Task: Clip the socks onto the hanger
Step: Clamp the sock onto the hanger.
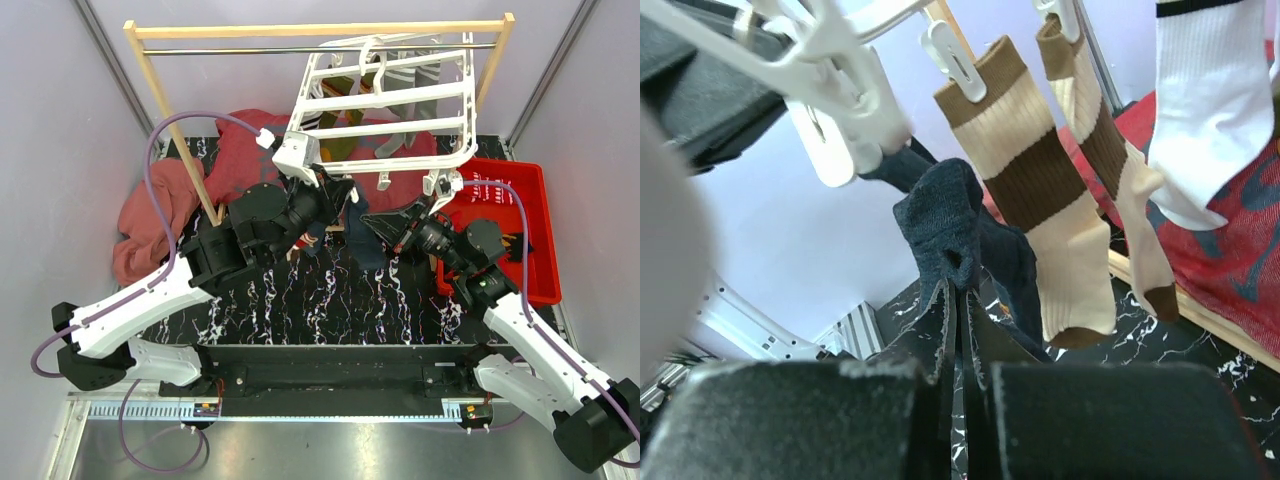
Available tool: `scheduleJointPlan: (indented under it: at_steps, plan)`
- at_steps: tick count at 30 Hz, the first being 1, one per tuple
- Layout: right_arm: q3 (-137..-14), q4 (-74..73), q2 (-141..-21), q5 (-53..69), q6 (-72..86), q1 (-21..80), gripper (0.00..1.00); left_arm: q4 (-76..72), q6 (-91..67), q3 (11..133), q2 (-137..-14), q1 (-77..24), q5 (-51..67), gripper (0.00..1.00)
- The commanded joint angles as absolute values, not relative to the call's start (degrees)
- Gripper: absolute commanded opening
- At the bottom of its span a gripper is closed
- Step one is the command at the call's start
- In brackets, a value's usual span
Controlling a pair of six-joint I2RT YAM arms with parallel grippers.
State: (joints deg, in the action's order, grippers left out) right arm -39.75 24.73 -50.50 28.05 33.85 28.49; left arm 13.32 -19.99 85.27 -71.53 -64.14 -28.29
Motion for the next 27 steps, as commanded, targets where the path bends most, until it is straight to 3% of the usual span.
scheduleJointPlan:
  at_steps: [1,27]
  plan:
    - [-42.63,29.44,-49.83,28.13,34.72,29.00,0.00,11.78,-20.74,87.80,-71.98,-64.25,-25.84,0.04]
    - [-43.42,32.61,-50.54,29.36,36.30,29.88,0.00,10.20,-22.94,87.36,-73.04,-64.25,-23.03,0.04]
